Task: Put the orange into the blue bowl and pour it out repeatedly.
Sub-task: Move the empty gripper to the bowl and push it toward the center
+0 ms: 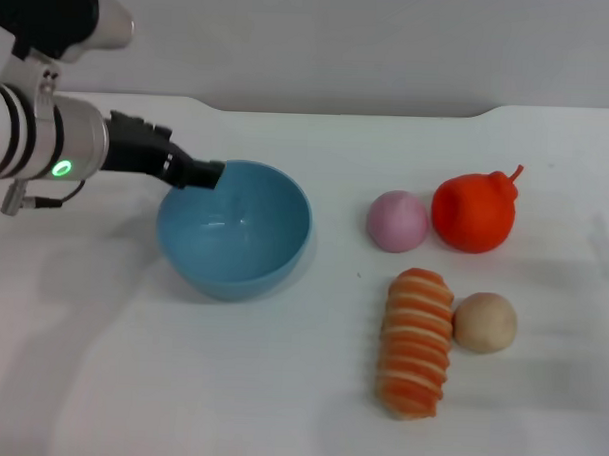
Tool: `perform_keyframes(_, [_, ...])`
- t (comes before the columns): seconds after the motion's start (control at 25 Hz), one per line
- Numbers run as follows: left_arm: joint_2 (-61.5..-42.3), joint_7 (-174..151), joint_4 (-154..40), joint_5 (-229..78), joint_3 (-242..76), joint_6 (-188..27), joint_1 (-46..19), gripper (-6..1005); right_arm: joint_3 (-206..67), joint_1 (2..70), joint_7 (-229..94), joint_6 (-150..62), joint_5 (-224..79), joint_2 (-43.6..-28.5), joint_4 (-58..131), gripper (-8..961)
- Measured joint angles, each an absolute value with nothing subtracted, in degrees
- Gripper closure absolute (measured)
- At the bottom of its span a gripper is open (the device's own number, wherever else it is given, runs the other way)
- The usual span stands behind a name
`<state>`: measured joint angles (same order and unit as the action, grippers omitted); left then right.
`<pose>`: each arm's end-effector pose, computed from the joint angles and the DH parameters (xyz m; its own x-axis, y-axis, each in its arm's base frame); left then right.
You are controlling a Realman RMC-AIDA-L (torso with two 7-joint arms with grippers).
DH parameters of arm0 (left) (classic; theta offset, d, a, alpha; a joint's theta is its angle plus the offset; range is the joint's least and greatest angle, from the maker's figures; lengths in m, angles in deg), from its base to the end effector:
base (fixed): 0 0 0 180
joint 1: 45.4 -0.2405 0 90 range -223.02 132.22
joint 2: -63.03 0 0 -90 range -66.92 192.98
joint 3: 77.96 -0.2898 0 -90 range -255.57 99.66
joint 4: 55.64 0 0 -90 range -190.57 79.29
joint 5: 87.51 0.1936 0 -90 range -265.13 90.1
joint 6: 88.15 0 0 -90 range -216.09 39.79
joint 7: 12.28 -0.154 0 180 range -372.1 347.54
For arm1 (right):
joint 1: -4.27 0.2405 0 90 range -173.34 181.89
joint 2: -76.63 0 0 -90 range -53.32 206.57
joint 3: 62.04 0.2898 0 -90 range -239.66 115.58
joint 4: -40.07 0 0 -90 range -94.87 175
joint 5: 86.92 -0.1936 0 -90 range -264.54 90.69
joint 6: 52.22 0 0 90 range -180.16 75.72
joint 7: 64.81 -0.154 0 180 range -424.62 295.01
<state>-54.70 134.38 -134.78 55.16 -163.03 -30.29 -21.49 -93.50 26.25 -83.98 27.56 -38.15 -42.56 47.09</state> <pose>-0.2304 0.3832 -0.0165 0.8173 0.5515 0.1667 0.5259 -0.5959 -0.6070 0.3724 0.2958 -0.0119 0.5721 0.0505 -0.8186 -0.8157 -0.0694 -0.5744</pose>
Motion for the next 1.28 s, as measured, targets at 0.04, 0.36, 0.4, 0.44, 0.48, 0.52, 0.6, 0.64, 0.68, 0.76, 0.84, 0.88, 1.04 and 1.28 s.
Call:
perform_keyframes(0.04, [-54.69, 134.3, -133.6, 55.3, -163.0, -30.3, -21.0, 198, -93.5, 26.3, -84.0, 27.5, -38.1, -42.56, 47.1, 197])
perform_keyframes(0.36, [-54.77, 134.0, -122.5, 57.1, -161.7, -32.2, -15.8, 198, -93.5, 26.2, -84.0, 27.1, -38.1, -42.56, 47.1, 197])
perform_keyframes(0.4, [-54.77, 134.0, -121.4, 57.3, -161.6, -32.6, -15.4, 198, -93.5, 26.2, -84.0, 27.0, -38.1, -42.56, 47.1, 197])
perform_keyframes(0.44, [-54.76, 134.0, -121.0, 57.4, -161.5, -32.9, -15.3, 198, -93.5, 26.2, -84.0, 26.8, -38.1, -42.56, 47.1, 197])
perform_keyframes(0.48, [-54.74, 134.0, -120.7, 57.5, -161.5, -33.1, -15.2, 198, -93.5, 26.3, -84.0, 26.7, -38.1, -42.56, 47.1, 197])
perform_keyframes(0.52, [-54.73, 134.0, -120.4, 57.8, -161.5, -33.5, -15.1, 198, -93.5, 26.3, -84.0, 26.5, -38.1, -42.56, 47.1, 197])
perform_keyframes(0.6, [-54.72, 133.9, -119.7, 58.2, -161.5, -34.0, -15.1, 198, -93.5, 26.3, -84.0, 26.4, -38.1, -42.56, 47.1, 197])
perform_keyframes(0.64, [-54.72, 133.9, -119.2, 58.3, -161.5, -34.2, -14.9, 198, -93.5, 26.4, -84.0, 26.3, -38.1, -42.56, 47.1, 197])
perform_keyframes(0.68, [-54.71, 133.9, -118.8, 58.4, -161.4, -34.3, -14.8, 198, -93.5, 26.5, -84.0, 26.2, -38.1, -42.56, 47.1, 197])
perform_keyframes(0.76, [-54.71, 133.9, -117.8, 58.4, -161.4, -34.1, -14.5, 198, -93.5, 26.7, -84.0, 25.9, -38.1, -42.56, 47.1, 197])
perform_keyframes(0.84, [-54.74, 133.9, -117.2, 58.4, -161.4, -33.9, -14.2, 198, -93.5, 26.8, -84.0, 25.8, -38.1, -42.56, 47.1, 197])
perform_keyframes(0.88, [-54.76, 133.8, -116.9, 58.3, -161.4, -33.7, -14.1, 198, -93.5, 26.8, -84.0, 25.8, -38.1, -42.56, 47.1, 197])
perform_keyframes(1.04, [-54.86, 133.8, -116.3, 58.0, -161.7, -33.0, -13.7, 200, -93.5, 26.9, -84.0, 25.4, -38.1, -42.56, 47.1, 197])
perform_keyframes(1.28, [-54.93, 133.1, -116.3, 57.9, -162.4, -32.3, -13.2, 270, -93.5, 27.2, -84.0, 24.3, -38.3, -42.63, 47.1, 197])
